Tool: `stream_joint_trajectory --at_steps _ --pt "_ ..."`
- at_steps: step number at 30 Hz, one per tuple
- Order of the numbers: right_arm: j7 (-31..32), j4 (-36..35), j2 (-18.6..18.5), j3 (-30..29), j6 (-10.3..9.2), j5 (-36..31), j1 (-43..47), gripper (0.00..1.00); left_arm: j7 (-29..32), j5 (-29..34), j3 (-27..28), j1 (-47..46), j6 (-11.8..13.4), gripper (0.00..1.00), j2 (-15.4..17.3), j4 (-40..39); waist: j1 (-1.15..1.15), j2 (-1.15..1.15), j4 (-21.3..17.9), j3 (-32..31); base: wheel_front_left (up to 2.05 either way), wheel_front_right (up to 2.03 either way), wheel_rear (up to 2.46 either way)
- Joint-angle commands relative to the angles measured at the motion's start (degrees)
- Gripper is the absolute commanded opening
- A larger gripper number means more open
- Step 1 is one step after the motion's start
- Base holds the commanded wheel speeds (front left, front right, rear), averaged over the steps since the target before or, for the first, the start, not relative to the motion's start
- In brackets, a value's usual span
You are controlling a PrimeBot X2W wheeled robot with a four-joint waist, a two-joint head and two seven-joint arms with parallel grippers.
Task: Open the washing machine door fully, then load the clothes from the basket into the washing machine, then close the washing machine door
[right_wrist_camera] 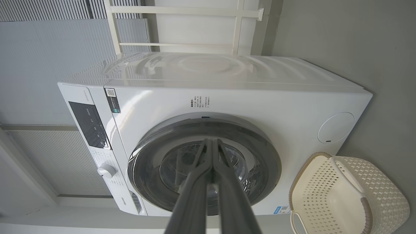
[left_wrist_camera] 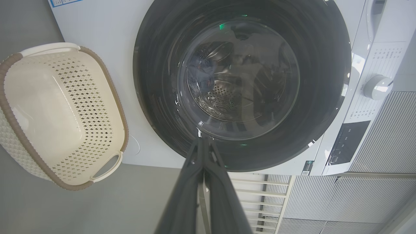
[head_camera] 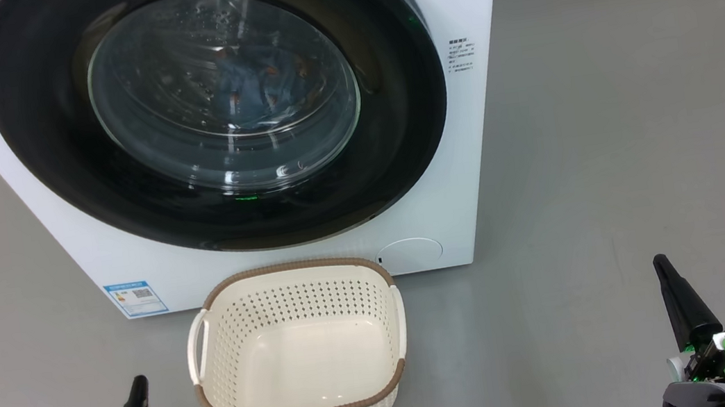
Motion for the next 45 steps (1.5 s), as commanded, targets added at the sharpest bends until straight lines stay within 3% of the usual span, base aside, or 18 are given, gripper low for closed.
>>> stream_joint_trajectory --at_steps 1,45 --pt "0.3 -1.7 -0.1 1.2 0.09 0.1 -0.8 0.00 0.4 -0.5 1.9 -2.8 -0.5 0.00 0.7 -1.0 0.00 0.00 0.0 0.0 0.00 0.00 0.00" --pt "0.4 -1.6 0.0 1.0 0.09 0.0 -0.8 0.00 0.4 -0.5 1.9 -2.8 -0.5 0.00 0.7 -1.0 0.00 0.00 0.0 0.0 0.00 0.00 0.00"
